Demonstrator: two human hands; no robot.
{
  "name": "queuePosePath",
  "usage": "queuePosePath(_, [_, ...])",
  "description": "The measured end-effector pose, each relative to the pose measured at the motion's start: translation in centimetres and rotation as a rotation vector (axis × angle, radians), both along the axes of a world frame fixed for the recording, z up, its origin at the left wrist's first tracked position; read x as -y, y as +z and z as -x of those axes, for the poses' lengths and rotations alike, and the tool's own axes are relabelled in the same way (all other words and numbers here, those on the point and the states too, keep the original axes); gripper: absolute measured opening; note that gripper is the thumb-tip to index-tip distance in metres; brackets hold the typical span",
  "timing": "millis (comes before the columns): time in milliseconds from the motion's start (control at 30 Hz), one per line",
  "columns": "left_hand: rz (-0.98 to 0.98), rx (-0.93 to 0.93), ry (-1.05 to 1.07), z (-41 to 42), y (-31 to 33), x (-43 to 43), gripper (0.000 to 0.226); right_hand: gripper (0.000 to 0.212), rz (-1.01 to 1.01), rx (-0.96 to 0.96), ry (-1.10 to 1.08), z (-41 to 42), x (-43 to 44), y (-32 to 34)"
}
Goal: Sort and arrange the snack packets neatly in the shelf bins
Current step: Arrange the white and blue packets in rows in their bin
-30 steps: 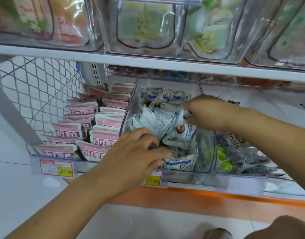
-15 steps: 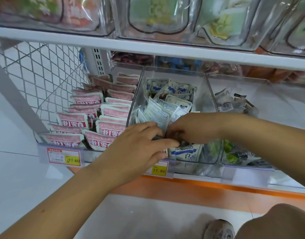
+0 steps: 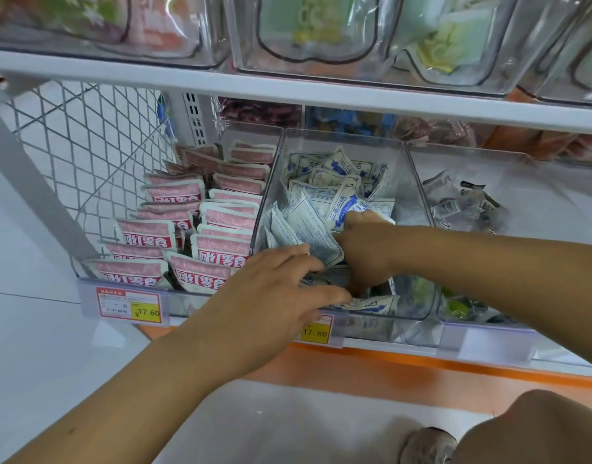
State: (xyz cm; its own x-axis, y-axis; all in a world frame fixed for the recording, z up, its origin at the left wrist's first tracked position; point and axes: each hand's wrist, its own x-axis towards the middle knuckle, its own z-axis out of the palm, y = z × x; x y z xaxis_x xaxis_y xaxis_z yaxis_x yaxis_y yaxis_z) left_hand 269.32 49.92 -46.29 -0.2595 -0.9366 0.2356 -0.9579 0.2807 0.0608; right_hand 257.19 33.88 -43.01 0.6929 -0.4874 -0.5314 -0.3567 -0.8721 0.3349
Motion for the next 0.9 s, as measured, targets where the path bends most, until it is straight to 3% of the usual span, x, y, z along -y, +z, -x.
queuePosePath(167, [0.019, 0.014, 0.009, 0.1, 0.1, -0.1, 0.038, 0.055, 0.056, -0.046, 0.053, -0.4, 0.1, -0.2])
queuePosePath(300, [0.015, 0.004, -0.005, 0.1, -0.3, -0.1, 0.036, 0.055, -0.022, 0.158, 0.009, -0.5, 1.3, 0.1])
queuePosePath(433, [0.031, 0.018, -0.001, 0.3, -0.2, -0.3, 0.037, 0.032, -0.133, 0.364, -0.097, 0.1, 2.0, 1.4])
queuePosePath(500, [0.035, 0.032, 0.006, 0.3, -0.1, -0.4, 0.038, 0.032, -0.192, 0.470, -0.145, 0.7, 2.5, 1.9])
queuePosePath(667, [0.031, 0.021, 0.021, 0.3, -0.1, -0.3, 0.038, 0.027, -0.186, 0.680, -0.183, 1.8, 4.1, 3.6])
queuePosePath(900, [0.013, 0.003, 0.042, 0.8, -0.1, -0.6, 0.038, 0.032, -0.130, 0.670, -0.167, 1.9, 3.5, 3.6])
